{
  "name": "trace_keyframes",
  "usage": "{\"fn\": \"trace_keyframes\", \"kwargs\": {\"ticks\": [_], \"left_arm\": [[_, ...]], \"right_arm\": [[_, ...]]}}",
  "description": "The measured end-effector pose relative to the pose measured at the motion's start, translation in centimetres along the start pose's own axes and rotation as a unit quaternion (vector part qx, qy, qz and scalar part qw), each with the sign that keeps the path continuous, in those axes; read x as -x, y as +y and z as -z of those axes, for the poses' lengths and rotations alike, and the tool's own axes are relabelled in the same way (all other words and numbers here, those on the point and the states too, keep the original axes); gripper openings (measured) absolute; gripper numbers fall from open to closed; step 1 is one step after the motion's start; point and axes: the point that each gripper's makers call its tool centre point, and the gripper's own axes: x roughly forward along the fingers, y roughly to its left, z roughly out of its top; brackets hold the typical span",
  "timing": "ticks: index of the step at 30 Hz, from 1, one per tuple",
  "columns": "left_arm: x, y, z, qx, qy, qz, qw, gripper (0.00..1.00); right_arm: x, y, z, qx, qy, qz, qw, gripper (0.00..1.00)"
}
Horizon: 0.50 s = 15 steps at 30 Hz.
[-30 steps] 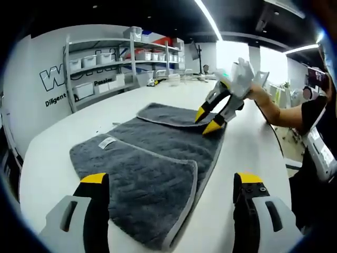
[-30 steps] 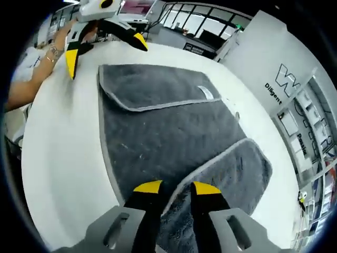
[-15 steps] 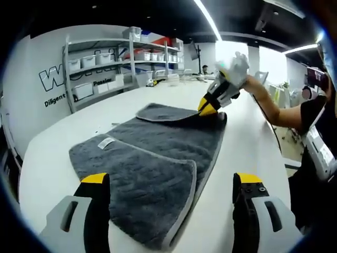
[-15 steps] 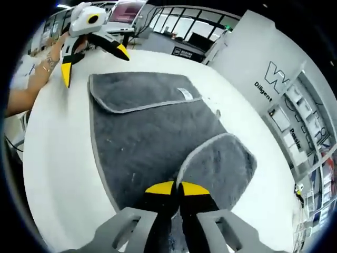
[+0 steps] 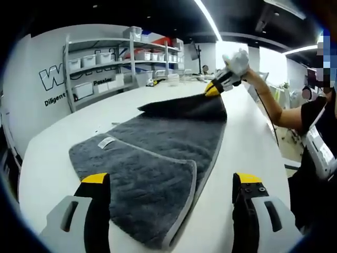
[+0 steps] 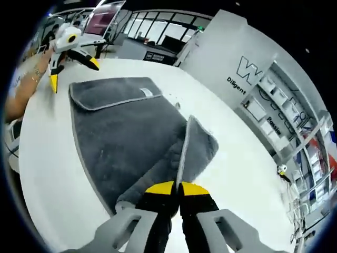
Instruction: Open the folded towel by lifting each exposed corner and separating the folded layers until the towel lies flat within the target outline without major curled edges
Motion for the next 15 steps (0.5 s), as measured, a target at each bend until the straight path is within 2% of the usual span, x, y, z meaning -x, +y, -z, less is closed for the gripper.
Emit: {"fn": "trace_keyframes", "kwargs": {"ticks": [5,15], "left_arm": [[0.1,0.1,0.0,0.001,-0.001,-0.001,1.0000,0.95],[-0.1,-0.1,0.1,0.001,0.001,0.000,1.0000,0.94]], "right_arm": [[1.2,-2.0,2.1,-0.013,0.010,0.025,0.9995,0.00],[2.9,-5.3,8.1,-0.066,0.036,0.070,0.9947,0.00]]}}
